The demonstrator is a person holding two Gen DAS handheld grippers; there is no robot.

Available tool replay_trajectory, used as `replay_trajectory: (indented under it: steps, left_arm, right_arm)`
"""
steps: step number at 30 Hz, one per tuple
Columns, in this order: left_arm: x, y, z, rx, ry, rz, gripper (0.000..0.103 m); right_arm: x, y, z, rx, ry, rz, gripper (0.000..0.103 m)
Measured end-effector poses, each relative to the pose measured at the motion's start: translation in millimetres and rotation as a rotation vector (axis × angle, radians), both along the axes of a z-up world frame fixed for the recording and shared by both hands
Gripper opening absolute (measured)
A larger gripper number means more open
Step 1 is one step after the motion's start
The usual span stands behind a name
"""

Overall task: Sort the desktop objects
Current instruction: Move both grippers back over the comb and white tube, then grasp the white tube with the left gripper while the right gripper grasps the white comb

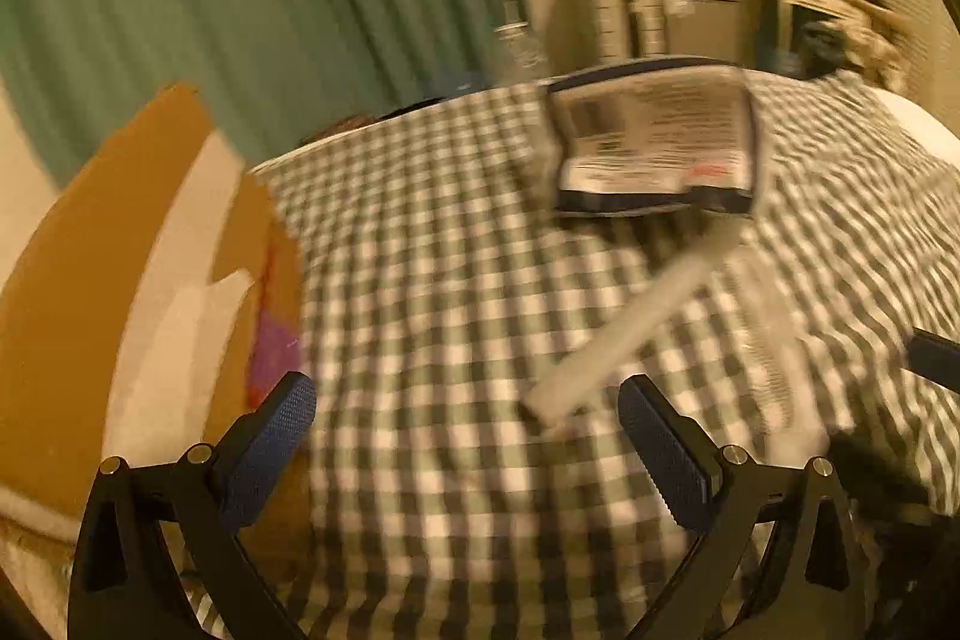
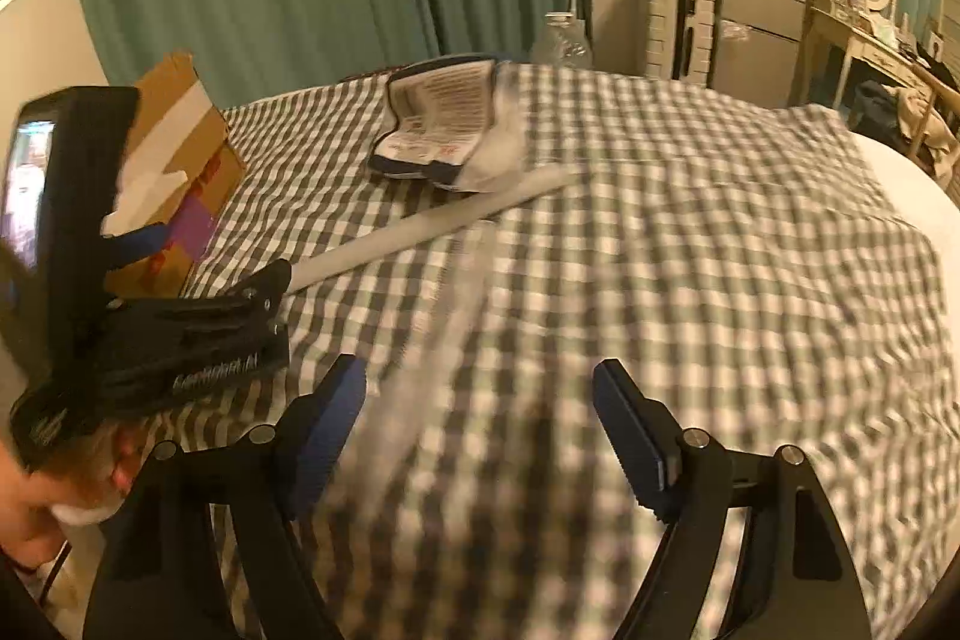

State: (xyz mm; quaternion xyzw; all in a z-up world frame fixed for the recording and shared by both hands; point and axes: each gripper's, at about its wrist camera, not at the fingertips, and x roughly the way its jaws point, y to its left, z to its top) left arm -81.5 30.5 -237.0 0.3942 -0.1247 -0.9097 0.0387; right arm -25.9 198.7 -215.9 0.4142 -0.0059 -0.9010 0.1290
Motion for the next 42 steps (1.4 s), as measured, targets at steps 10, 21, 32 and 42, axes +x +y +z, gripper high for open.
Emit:
replay_trajectory:
  steps: [10, 21, 32, 42]
  left_arm:
    - [-6, -2, -11, 0.054, -0.053, -0.027, 0.103]
    - [-46, 39, -12, 0.115, -0.074, -0.177, 0.103]
    - [-45, 39, -21, 0.23, -0.192, -0.227, 0.039]
    - [-26, 14, -12, 0.292, -0.255, -0.245, 0.008]
  right_arm:
    - [-15, -20, -32, 0.13, -0.015, 0.098, 0.046]
    - [-7, 60, -15, 0.157, -0.035, 0.136, 0.023]
    - [-10, 51, -19, 0.199, 0.11, 0.195, 0.06]
    - [-16, 49, -10, 0.172, 0.089, 0.224, 0.026]
